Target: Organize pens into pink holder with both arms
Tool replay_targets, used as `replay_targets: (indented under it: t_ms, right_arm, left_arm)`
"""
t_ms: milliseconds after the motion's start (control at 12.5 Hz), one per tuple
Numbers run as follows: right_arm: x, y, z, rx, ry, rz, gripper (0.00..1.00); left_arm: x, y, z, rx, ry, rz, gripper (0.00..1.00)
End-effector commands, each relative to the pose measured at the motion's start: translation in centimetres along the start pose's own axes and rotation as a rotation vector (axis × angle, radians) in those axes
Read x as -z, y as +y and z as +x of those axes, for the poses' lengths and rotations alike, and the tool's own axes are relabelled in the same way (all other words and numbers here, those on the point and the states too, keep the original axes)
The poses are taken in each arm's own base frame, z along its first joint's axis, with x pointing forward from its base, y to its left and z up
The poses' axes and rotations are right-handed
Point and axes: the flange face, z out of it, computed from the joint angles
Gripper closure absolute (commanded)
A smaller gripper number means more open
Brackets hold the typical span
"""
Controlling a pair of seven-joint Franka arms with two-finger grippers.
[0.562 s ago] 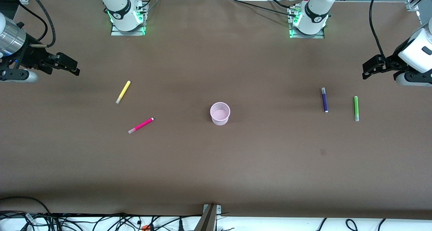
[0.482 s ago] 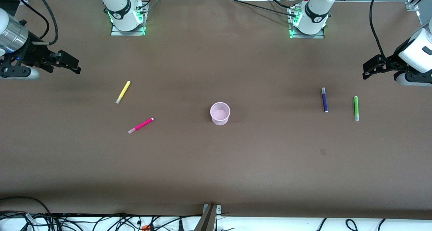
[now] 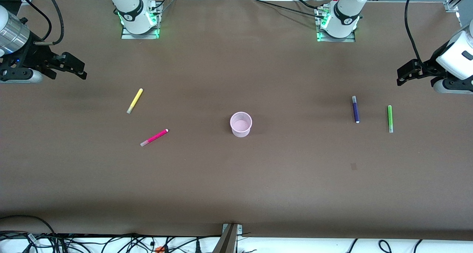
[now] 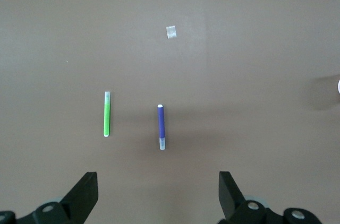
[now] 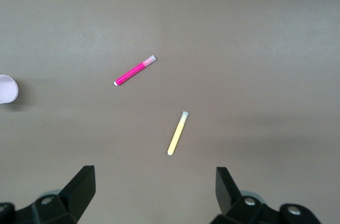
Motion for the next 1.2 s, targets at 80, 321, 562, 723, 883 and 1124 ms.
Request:
replay_targets:
  t_ms: [80, 321, 562, 723, 883, 1124]
  right_arm:
    - [0.7, 0.2, 0.2, 0.013, 0.012, 0.002, 0.0]
    - [0.6, 0.2, 0.2, 0.013, 0.011, 0.0, 0.0]
    - [0.6, 0.2, 0.2, 0.013, 0.009, 0.002, 0.0]
    - [0.6, 0.2, 0.2, 0.011, 0.008, 0.005, 0.0]
    - [0.6, 0.2, 0.2, 0.011, 0.008, 0.005, 0.0]
    - [0.4, 0.2, 0.2, 0.0, 0.002, 0.006, 0.0]
  left_arm:
    - [-1.1, -0.1, 0.4, -0.008, -0.03, -0.021, 0.0]
    - [-5.5, 0.1, 2.9, -0.004, -0.074, -0.013, 0.0]
    - [-9.1, 0.0, 3.6, -0.005, -0.094, 0.001, 0.0]
    - [-12.3, 0.1, 3.4, -0.019, -0.099, 0.0, 0.0]
    - [-15.3, 0.2, 3.0, -0.021, -0.116, 0.0, 0.0]
    - [-22.0, 0.3, 1.8, -0.049, -0.104, 0.021, 0.0]
